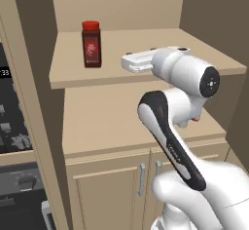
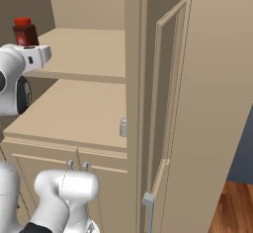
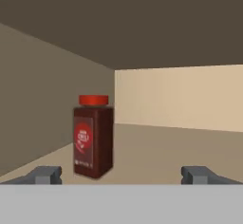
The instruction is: Collect the paprika, ketchup, and shaker from the cabinet and place them next to the stove.
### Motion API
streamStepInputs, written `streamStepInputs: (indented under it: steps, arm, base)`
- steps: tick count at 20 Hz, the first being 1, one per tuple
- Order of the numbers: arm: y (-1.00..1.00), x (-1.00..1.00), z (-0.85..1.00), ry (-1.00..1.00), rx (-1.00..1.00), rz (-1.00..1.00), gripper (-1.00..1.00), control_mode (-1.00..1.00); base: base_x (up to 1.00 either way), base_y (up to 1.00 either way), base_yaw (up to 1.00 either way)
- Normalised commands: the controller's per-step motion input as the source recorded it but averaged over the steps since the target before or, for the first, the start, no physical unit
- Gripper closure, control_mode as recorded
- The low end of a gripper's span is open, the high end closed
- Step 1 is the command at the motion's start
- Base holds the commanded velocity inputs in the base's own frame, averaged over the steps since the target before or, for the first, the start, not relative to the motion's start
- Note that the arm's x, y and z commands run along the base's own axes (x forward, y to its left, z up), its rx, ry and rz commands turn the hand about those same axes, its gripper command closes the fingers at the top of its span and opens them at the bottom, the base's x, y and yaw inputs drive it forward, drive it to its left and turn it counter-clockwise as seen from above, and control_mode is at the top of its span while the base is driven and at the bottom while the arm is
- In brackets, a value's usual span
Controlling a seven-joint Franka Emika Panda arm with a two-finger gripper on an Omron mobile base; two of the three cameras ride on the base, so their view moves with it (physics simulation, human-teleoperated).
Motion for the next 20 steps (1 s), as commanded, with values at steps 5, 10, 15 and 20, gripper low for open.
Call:
streamStepInputs:
  steps: [5, 10, 15, 20]
  arm:
    - [0.0, 0.08, 0.0, -0.01, 0.0, 0.26, -1.0, -1.0]
    - [0.0, 0.07, 0.0, 0.0, 0.0, 0.1, -1.0, -1.0]
    - [0.0, 0.21, 0.0, 0.0, 0.01, 0.08, -1.0, -1.0]
    - [0.0, 0.24, 0.0, 0.0, 0.01, 0.07, -1.0, -1.0]
  base:
    - [0.0, 0.0, 0.0]
    - [0.0, 0.0, 0.0]
    - [0.0, 0.0, 0.0]
    - [0.0, 0.0, 0.0]
